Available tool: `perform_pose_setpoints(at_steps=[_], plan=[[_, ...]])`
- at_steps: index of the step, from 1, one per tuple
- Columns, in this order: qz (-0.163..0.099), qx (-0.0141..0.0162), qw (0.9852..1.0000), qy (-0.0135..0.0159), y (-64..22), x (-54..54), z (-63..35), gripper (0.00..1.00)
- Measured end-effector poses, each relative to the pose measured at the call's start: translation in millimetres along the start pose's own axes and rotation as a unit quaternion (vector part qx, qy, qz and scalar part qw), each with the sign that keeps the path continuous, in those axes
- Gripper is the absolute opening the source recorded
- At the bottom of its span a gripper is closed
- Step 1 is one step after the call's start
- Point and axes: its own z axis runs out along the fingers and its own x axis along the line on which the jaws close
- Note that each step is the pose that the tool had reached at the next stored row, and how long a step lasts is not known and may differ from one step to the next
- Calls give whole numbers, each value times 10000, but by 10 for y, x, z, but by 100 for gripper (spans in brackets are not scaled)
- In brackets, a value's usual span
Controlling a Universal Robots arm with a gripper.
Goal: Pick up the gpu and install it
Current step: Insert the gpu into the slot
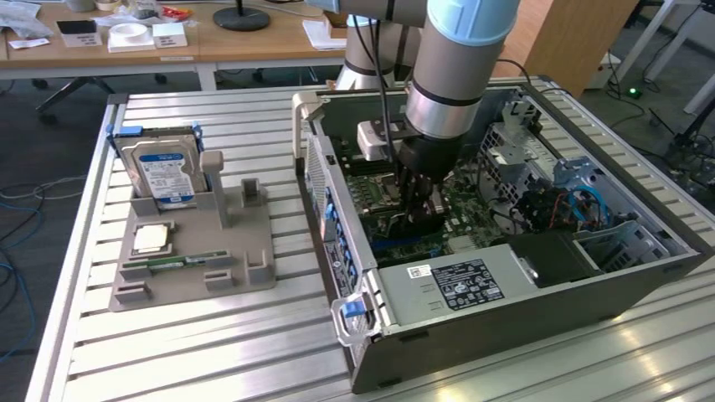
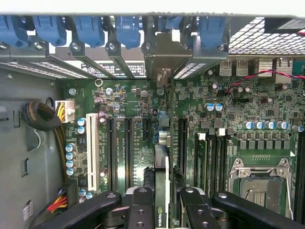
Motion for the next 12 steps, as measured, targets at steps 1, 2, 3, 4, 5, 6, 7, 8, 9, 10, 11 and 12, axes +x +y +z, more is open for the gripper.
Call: perform_pose_setpoints(at_steps=[1, 2, 3, 4, 5, 6, 7, 8, 9, 10, 11, 12], plan=[[0, 0, 10000, 0, 0, 0, 0, 25], [0, 0, 10000, 1, 0, 0, 0, 25], [0, 0, 10000, 0, 0, 0, 2, 25], [0, 0, 10000, 0, 0, 0, 7, 25], [0, 1, 10000, -1, 0, 0, 12, 25], [0, 0, 10000, 0, 0, 0, 14, 25], [0, 0, 10000, 0, 0, 0, 16, 25], [0, 0, 10000, 0, 0, 1, 17, 25], [0, 0, 10000, 1, 0, 1, 20, 25], [0, 0, 10000, 0, 0, 0, 24, 25], [0, 0, 10000, 1, 0, 1, 27, 25], [0, -1, 10000, 2, 0, 1, 28, 25]])
